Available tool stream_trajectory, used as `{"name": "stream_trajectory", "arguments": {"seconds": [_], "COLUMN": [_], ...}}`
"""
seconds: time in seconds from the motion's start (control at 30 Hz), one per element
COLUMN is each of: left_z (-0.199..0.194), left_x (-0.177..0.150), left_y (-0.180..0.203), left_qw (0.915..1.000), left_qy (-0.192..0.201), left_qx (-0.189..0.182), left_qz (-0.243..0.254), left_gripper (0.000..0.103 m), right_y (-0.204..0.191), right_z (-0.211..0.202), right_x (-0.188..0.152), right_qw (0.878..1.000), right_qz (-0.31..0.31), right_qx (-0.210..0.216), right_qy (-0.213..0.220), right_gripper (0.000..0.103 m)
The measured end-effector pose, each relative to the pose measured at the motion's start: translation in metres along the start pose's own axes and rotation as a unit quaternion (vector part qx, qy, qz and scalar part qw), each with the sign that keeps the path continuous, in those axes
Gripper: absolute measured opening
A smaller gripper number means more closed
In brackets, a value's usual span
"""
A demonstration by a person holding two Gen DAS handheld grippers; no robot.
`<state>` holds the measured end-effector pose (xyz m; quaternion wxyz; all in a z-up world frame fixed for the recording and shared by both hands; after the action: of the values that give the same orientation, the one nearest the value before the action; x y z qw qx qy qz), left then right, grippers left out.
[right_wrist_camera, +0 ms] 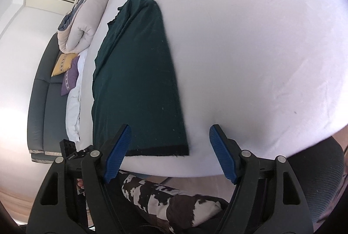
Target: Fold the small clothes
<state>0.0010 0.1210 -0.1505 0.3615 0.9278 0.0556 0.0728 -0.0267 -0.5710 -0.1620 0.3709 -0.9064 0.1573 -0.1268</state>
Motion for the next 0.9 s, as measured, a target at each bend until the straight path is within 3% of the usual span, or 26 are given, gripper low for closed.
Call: {"name": "stream_trajectory", "arguments": {"seconds": [0.13, 0.17, 0.27, 0.37, 0.53, 0.67, 0.73, 0.9], "left_z": [0.006, 0.007, 0.012, 0.013, 0.008, 0.002, 0.0, -0.009], "left_x": [-0.004, -0.004, -0.006, -0.008, -0.011, -0.013, -0.014, -0.015], "left_y": [0.016, 0.02, 0.017, 0.01, 0.005, 0.002, 0.002, -0.003], "left_qw": [0.9981, 0.9971, 0.997, 0.9984, 0.9994, 0.9998, 0.9999, 0.9998], "left_qy": [-0.005, -0.009, -0.026, -0.02, -0.008, -0.003, 0.002, 0.016], "left_qx": [0.048, 0.059, 0.059, 0.042, 0.026, 0.012, 0.004, -0.012], "left_qz": [0.04, 0.048, 0.043, 0.031, 0.022, 0.017, 0.014, -0.001], "left_gripper": [0.055, 0.051, 0.01, 0.01, 0.01, 0.009, 0.009, 0.009], "right_y": [0.007, 0.007, 0.001, -0.002, -0.005, -0.004, -0.002, 0.001], "right_z": [-0.002, 0.0, 0.008, 0.018, 0.031, 0.035, 0.036, 0.032], "right_x": [-0.003, -0.003, -0.001, 0.003, 0.004, -0.001, -0.003, -0.005], "right_qw": [1.0, 1.0, 1.0, 0.999, 0.998, 0.997, 0.997, 0.998], "right_qz": [0.005, 0.003, -0.009, -0.013, -0.01, -0.012, -0.012, -0.01], "right_qx": [-0.001, 0.0, 0.0, 0.01, 0.015, 0.021, 0.016, 0.006], "right_qy": [-0.008, -0.013, -0.027, -0.039, -0.064, -0.071, -0.071, -0.056], "right_gripper": [0.071, 0.071, 0.071, 0.068, 0.034, 0.025, 0.013, 0.006]}}
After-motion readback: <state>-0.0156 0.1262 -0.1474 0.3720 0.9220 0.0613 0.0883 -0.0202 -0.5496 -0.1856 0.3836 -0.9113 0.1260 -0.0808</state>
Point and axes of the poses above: each gripper's, at about its wrist camera, not at the fingertips, and z roughly the way its jaws point, y to its right, x to its top, the point moved 2 cm from there along z, roughly the way its jaws point, and after that the axes turned 4 degrees about -y, right-handed, at the moved point
